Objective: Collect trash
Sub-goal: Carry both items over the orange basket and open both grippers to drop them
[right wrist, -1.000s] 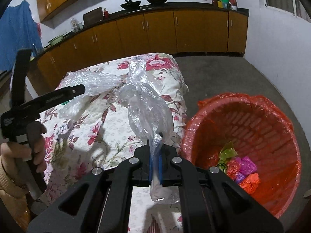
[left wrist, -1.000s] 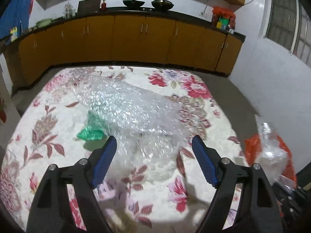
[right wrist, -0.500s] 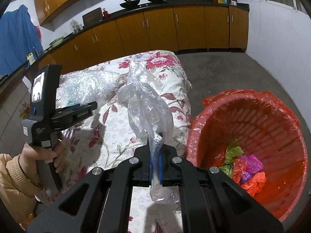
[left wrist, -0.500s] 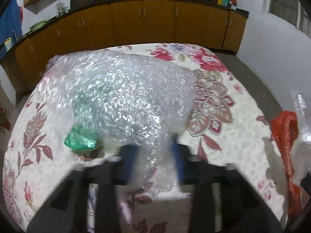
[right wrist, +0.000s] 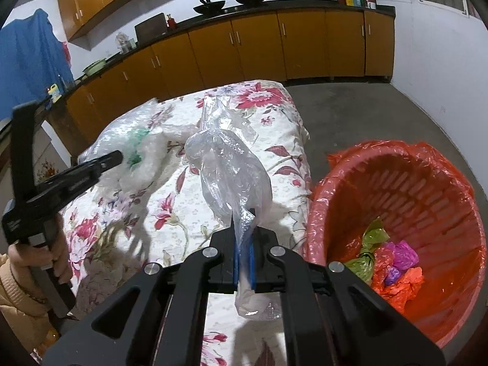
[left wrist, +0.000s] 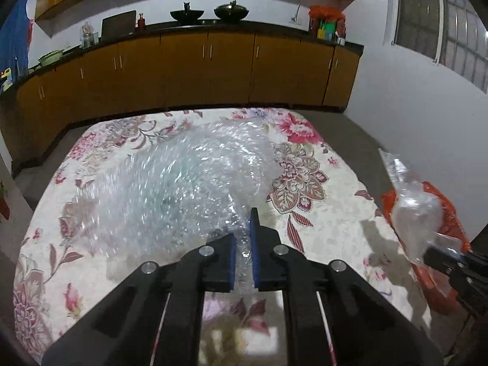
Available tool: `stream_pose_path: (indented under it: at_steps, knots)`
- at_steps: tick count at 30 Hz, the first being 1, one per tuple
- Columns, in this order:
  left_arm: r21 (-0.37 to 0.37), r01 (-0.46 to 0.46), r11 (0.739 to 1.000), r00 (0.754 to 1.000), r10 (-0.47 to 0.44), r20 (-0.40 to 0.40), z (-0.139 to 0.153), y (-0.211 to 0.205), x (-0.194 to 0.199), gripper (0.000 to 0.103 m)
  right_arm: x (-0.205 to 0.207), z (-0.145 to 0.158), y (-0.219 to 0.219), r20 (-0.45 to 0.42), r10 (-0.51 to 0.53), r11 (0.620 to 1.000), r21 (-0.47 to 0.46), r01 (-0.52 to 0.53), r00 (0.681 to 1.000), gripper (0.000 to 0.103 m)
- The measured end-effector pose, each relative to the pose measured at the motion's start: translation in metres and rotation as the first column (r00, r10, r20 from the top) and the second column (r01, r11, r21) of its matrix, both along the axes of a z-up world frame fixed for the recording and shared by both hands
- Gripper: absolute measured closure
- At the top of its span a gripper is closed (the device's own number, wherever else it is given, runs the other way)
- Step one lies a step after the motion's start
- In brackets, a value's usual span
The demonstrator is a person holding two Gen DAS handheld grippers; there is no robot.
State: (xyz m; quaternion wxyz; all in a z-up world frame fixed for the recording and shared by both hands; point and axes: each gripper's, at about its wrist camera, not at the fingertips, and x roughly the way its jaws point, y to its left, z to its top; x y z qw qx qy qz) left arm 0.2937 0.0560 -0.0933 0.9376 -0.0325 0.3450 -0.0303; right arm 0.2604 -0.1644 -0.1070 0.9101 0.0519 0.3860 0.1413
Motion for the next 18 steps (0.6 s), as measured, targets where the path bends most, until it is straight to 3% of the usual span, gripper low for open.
stream_pose_path:
  at_steps: [10,18]
  knots:
    - [-0.014,0.002,1.0,0.999,-0.001,0.035,0.024,0.021,-0.032,0.096,-0.008,0.007,0.008,0.024,0.01,1.0,-0.006,-0.009,1.0,0.098]
    - [-0.046,0.079,0.996,0.995,-0.076,0.065,0.043,-0.004,-0.044,0.096,-0.02,0.021,-0.02,0.055,-0.083,0.996,-0.022,0.085,0.995,0.098]
